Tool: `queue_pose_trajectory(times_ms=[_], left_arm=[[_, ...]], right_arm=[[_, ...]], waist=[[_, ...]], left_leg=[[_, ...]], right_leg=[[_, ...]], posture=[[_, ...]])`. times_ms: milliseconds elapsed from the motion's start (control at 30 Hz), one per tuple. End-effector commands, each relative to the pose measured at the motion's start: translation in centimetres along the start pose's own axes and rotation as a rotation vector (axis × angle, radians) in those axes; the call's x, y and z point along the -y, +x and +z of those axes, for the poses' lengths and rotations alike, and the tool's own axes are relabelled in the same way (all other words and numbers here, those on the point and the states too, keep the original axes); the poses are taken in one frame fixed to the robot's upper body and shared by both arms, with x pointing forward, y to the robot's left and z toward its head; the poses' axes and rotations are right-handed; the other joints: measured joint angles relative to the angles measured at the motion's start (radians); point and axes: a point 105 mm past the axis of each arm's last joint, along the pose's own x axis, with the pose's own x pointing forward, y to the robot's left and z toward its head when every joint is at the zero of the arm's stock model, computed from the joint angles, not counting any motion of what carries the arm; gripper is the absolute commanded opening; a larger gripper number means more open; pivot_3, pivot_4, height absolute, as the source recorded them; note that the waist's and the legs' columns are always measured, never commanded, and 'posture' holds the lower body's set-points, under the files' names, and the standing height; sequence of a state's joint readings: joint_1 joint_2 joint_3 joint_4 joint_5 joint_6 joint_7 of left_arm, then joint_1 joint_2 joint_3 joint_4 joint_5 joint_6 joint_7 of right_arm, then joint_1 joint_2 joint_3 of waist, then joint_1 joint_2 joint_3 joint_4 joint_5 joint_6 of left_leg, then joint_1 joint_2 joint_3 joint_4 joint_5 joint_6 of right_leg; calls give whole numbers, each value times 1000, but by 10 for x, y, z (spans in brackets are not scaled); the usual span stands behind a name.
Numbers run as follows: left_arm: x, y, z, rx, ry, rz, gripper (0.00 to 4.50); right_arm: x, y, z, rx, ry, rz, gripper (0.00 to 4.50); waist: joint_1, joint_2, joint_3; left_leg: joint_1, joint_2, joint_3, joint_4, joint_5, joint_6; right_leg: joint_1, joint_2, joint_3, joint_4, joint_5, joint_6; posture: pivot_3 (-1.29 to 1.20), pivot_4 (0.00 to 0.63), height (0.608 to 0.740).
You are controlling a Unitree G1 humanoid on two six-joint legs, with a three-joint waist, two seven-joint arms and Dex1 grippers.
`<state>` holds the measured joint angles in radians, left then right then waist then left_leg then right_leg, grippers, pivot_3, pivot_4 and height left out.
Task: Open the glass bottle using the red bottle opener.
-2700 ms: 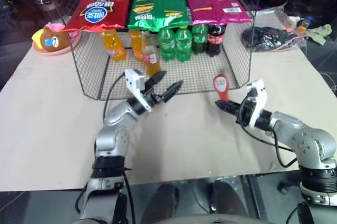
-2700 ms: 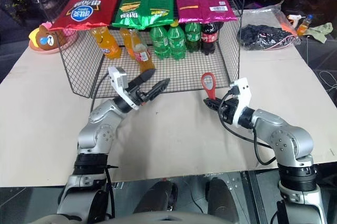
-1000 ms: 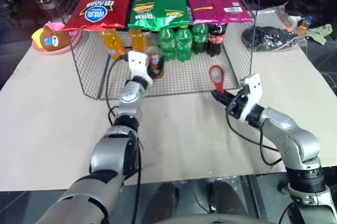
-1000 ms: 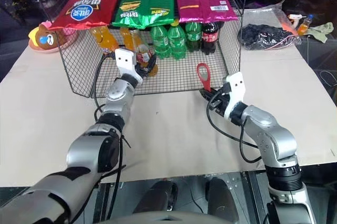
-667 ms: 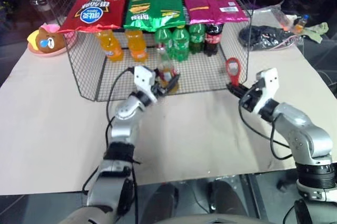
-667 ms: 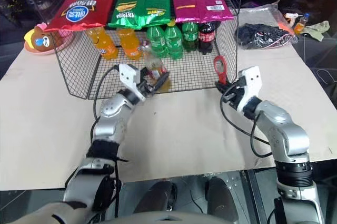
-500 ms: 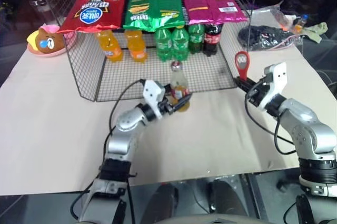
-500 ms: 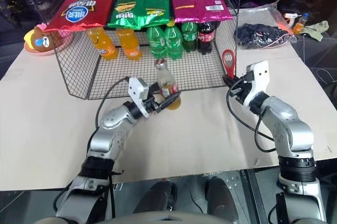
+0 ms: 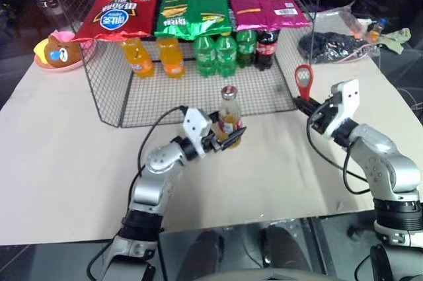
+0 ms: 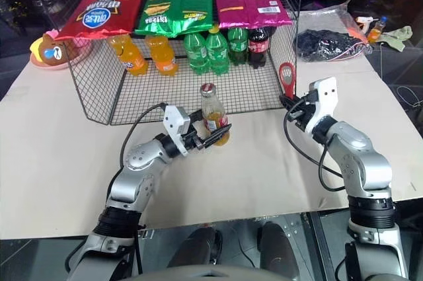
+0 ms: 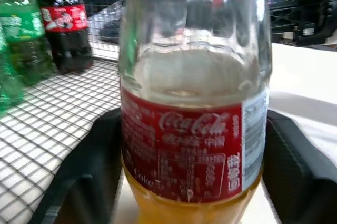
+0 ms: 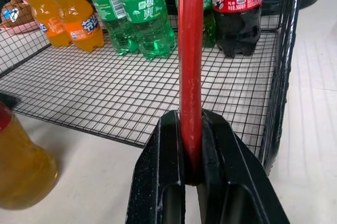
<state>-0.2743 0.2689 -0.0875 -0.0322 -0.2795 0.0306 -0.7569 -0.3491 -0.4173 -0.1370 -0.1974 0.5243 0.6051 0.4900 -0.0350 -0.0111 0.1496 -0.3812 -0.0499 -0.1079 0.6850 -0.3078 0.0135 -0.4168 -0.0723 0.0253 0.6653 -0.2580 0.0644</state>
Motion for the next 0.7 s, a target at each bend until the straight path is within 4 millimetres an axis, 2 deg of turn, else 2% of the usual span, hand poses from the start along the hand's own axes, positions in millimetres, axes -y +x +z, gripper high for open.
queue_pose_trajectory(times_ms=[33, 200, 367, 700], left_arm=[[1, 3, 22, 88, 34, 13, 4382], [-2, 1, 33, 134, 27, 44, 4382], [-1, 1, 56, 220, 4, 32, 4382], [7, -3, 56, 203, -15, -17, 4382]], right_arm=[[-4, -3, 16, 61, -39, 6, 0], [-4, -4, 16, 60, -38, 6, 0], [-3, -3, 15, 58, -38, 6, 0], [-4, 0, 15, 54, -43, 21, 0]], waist=[[0, 0, 0], [0, 0, 0], [0, 0, 0], [0, 0, 0]], left_leg=[[0, 0, 0, 0, 0, 0], [0, 0, 0, 0, 0, 0], [0, 0, 0, 0, 0, 0], [0, 0, 0, 0, 0, 0]], right_leg=[[0, 0, 0, 0, 0, 0], [0, 0, 0, 0, 0, 0], [0, 0, 0, 0, 0, 0], [0, 0, 0, 0, 0, 0]], posture=[[0, 150, 740], [0, 150, 740], [0, 150, 740], [0, 150, 740]])
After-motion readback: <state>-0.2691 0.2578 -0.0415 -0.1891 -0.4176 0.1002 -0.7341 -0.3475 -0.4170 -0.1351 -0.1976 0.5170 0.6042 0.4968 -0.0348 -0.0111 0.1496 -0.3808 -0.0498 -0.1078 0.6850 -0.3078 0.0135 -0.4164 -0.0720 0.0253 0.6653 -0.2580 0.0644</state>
